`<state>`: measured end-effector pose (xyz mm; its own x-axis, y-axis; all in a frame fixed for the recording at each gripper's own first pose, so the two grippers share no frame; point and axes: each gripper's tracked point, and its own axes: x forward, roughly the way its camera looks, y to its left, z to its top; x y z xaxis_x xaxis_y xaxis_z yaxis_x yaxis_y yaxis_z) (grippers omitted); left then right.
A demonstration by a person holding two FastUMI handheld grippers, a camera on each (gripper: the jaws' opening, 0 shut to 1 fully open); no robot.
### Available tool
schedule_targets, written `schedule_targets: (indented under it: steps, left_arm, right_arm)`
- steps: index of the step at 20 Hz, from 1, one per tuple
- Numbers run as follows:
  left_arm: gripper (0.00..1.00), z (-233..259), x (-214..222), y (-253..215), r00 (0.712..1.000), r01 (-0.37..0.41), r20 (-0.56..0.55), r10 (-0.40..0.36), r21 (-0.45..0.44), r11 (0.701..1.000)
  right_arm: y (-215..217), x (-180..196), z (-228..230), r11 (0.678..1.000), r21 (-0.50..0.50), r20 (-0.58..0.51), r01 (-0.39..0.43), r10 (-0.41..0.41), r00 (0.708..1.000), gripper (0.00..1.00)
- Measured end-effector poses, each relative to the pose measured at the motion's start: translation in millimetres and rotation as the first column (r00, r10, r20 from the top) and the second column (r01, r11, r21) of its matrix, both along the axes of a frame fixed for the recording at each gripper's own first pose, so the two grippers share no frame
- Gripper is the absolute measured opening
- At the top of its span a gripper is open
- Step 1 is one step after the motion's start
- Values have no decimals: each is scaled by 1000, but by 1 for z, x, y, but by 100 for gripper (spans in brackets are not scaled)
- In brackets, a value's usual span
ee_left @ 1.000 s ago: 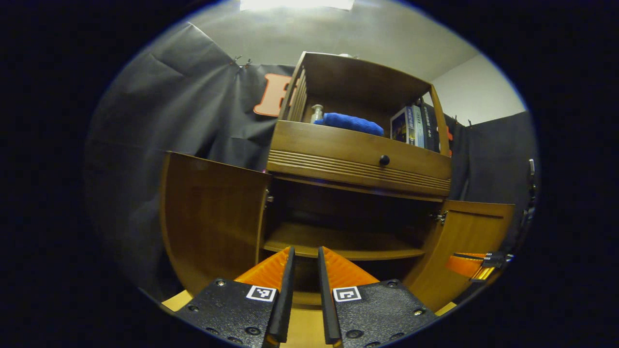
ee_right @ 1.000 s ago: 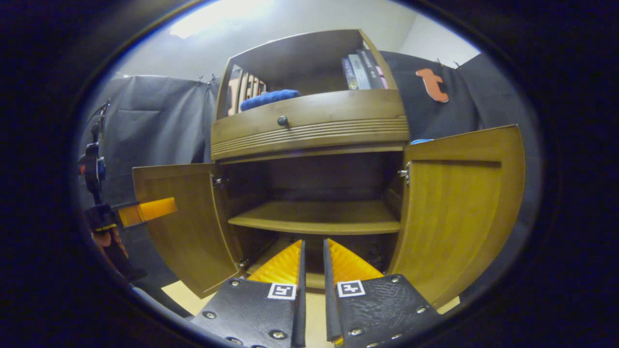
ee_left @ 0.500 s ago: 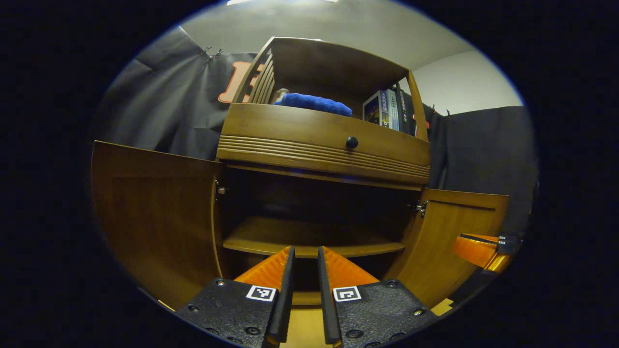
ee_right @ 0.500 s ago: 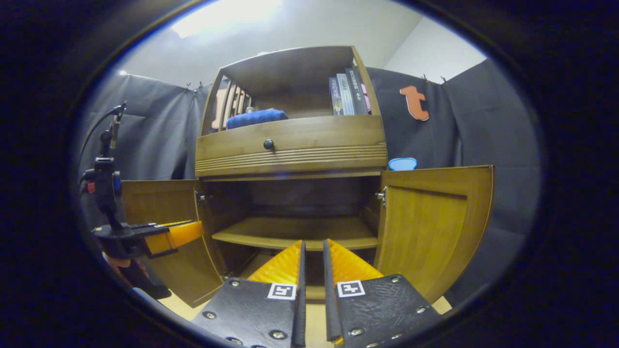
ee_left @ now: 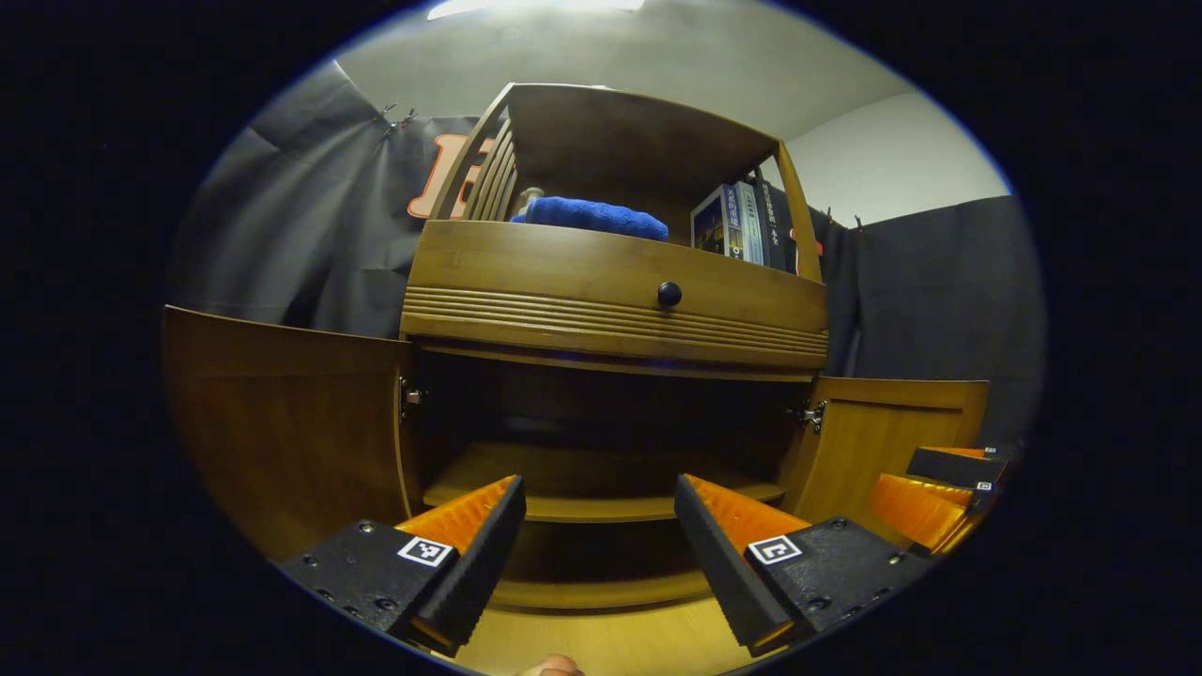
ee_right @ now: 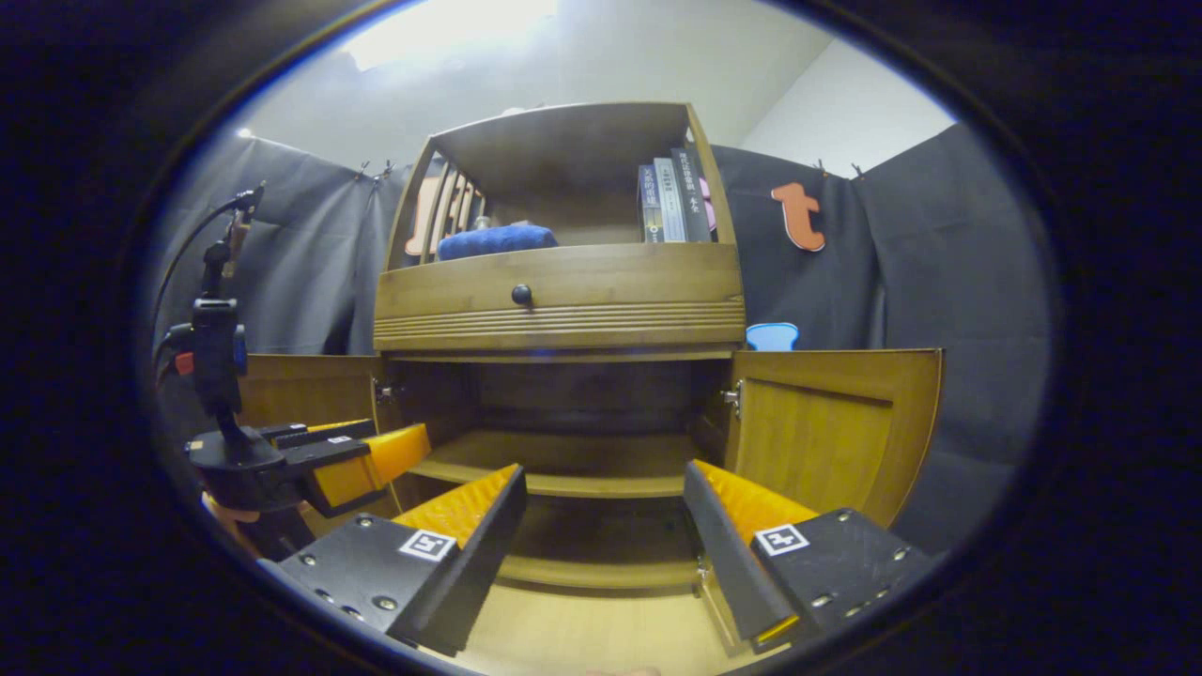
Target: Open the right door of the double-door shoe cabinet with the right hand, and open the left door with the left hand.
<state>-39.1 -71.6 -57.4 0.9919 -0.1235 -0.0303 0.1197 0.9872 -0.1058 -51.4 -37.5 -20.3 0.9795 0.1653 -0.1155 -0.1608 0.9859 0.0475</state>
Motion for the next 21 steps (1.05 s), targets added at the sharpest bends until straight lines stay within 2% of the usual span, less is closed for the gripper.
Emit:
schedule_targets:
  steps: [1,2,3,5,7,8,13,14,19,21]
  left_arm:
    - [96,2,0,1,1000,-1,5,1,4,1000]
    - [96,3,0,1,1000,2,7,-2,8,1000]
    - [96,3,1,2,1000,4,9,-4,10,1000]
    - [96,4,2,4,1000,4,12,-4,11,1000]
    - [96,5,5,8,1000,-1,15,1,12,1000]
    - [96,5,6,8,1000,0,16,0,11,1000]
    - [96,4,10,10,1000,6,20,-6,17,1000]
    - [96,4,11,11,1000,7,21,-7,19,1000]
    - [96,3,14,12,1000,12,26,-13,28,1000]
    - [96,1,16,14,1000,11,21,-12,28,1000]
  right_arm:
    - [1,3,1,1000,6,10,1,-1,1000,97]
    - [2,5,3,1000,9,17,1,-2,1000,100]
    - [3,6,4,1000,9,20,1,-1,1000,97]
    - [5,7,3,1000,5,21,-1,1,1000,100]
    - [5,9,3,1000,1,22,1,-1,1000,97]
    - [6,9,2,1000,0,24,2,-2,1000,100]
    - [8,12,2,1000,-6,33,8,-8,999,100]
    - [8,13,0,1000,-6,32,9,-9,999,97]
    - [9,16,-4,1000,-6,28,14,-14,1000,100]
    - [11,17,-6,1000,-4,23,16,-16,1000,97]
